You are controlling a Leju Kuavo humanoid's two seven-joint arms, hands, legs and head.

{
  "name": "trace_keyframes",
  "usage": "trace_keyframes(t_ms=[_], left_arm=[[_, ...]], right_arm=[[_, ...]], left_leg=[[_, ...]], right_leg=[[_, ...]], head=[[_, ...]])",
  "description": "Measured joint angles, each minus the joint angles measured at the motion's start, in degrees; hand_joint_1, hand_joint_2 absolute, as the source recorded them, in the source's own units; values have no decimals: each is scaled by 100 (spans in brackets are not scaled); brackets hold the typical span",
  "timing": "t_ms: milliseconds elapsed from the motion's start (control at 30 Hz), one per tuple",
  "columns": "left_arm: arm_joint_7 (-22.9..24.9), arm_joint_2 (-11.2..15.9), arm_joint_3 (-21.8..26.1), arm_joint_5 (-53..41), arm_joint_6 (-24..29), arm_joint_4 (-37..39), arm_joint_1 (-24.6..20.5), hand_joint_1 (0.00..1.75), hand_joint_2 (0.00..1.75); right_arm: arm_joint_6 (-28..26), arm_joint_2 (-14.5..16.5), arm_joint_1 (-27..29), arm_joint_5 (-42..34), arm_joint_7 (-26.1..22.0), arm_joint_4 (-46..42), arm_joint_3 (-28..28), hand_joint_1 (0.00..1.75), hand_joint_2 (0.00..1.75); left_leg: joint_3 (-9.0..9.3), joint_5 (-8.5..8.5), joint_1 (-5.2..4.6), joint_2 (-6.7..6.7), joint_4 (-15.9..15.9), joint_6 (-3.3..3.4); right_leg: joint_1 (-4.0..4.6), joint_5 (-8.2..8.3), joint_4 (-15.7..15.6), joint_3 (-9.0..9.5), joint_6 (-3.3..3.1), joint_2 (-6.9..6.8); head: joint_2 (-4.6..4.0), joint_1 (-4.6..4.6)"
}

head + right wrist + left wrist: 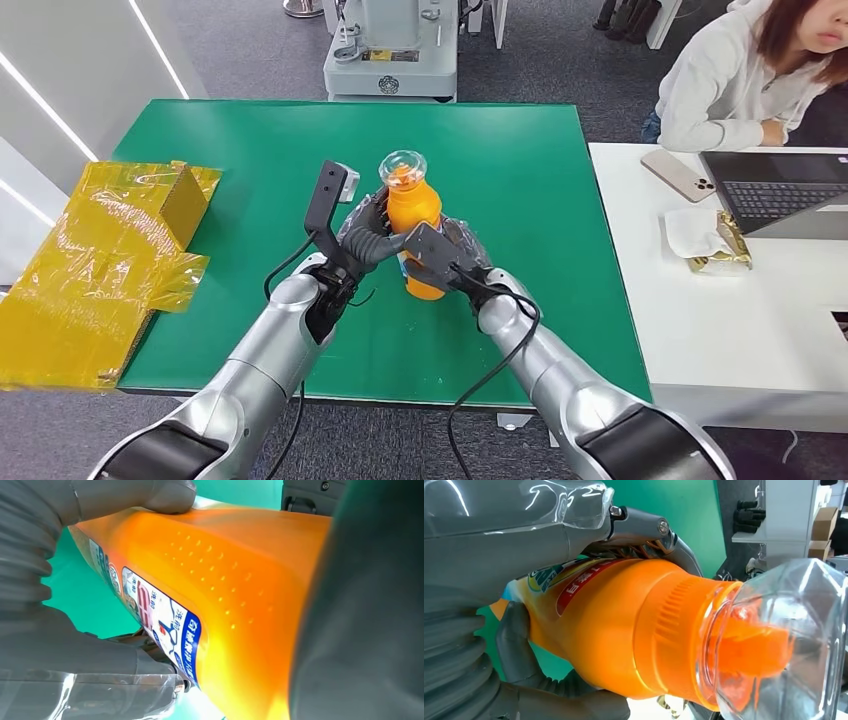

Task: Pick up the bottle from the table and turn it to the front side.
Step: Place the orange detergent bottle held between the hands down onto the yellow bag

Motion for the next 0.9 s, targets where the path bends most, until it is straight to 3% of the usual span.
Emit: trace_keyframes(t_ms=[67, 133, 233, 267, 367, 633, 900], left_arm=[[-2, -10, 2, 1, 7, 2, 0, 7, 175], [-17, -29, 4, -24, 72, 4, 0, 14, 175], [-136, -87, 0, -171, 386, 8, 2, 123, 175], [-187, -112, -10, -230, 514, 9, 2, 159, 175], [-292, -170, -86, -335, 810, 9, 2, 175, 175], [-564, -173, -268, -223, 947, -51, 1, 175, 175], [-710, -79, -272, -67, 975, -239, -1, 161, 175]], right_arm=[[1, -4, 4, -1, -2, -6, -3, 175, 175], [0, -12, 5, -1, -2, -12, -8, 175, 175], [-12, -32, 15, -1, 5, -21, -22, 170, 175], [-16, -39, 21, -1, 9, -25, -30, 126, 175], [-18, -57, 50, -1, 4, -30, -56, 0, 175], [-75, -78, 226, -473, -408, -202, -202, 0, 175], [-219, -184, 678, -805, -894, -644, -415, 0, 175]], left_leg=[[0, 0, 0, 0, 0, 0], [0, 0, 0, 0, 0, 0], [-1, 0, 0, 0, 0, 0], [-2, 0, -1, -1, 1, 0], [-2, -1, -1, 0, 1, 0], [-2, -1, 0, 3, 0, 0], [-5, -2, 0, 0, -1, 0]], right_leg=[[0, 0, 0, 0, 0, 0], [0, 0, 0, 0, 0, 0], [0, 0, 0, 0, 0, 0], [-1, 0, -1, 0, 0, -1], [-1, 0, -1, 0, 0, 0], [0, 0, 0, -1, 0, 3], [0, 0, 0, 0, 0, -1]], head=[[0, 0], [0, 0], [0, 0], [0, 1], [0, 1], [0, -1], [0, 0]])
